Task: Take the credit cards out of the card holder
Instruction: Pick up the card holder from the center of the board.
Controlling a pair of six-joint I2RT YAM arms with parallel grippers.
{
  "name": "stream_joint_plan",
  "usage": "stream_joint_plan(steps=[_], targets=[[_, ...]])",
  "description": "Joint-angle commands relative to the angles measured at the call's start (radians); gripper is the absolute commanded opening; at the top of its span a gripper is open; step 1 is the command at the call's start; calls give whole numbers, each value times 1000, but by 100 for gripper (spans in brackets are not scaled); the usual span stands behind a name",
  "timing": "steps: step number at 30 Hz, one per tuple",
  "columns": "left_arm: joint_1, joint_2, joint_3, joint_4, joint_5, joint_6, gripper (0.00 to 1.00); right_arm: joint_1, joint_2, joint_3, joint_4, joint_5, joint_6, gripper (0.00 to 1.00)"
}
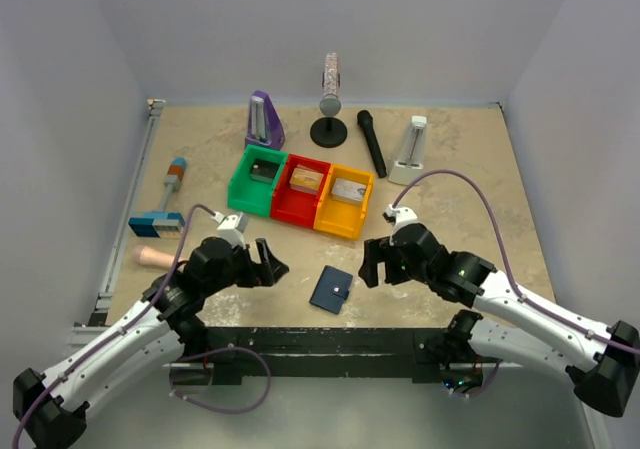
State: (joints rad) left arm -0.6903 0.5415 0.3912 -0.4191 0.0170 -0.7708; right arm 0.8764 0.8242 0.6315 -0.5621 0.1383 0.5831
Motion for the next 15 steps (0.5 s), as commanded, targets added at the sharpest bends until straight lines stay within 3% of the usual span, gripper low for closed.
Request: stream_joint_plan(steps=[1, 9, 15], targets=[[-57, 95, -35, 166, 30, -54, 90, 16, 44, -29, 74, -48, 55, 90], [-74, 244, -46, 262, 50, -58, 87, 35, 183, -84, 211, -123, 184, 89], [-75, 317, -60, 342, 107, -44, 77, 35, 265, -102, 298, -135, 253, 87]])
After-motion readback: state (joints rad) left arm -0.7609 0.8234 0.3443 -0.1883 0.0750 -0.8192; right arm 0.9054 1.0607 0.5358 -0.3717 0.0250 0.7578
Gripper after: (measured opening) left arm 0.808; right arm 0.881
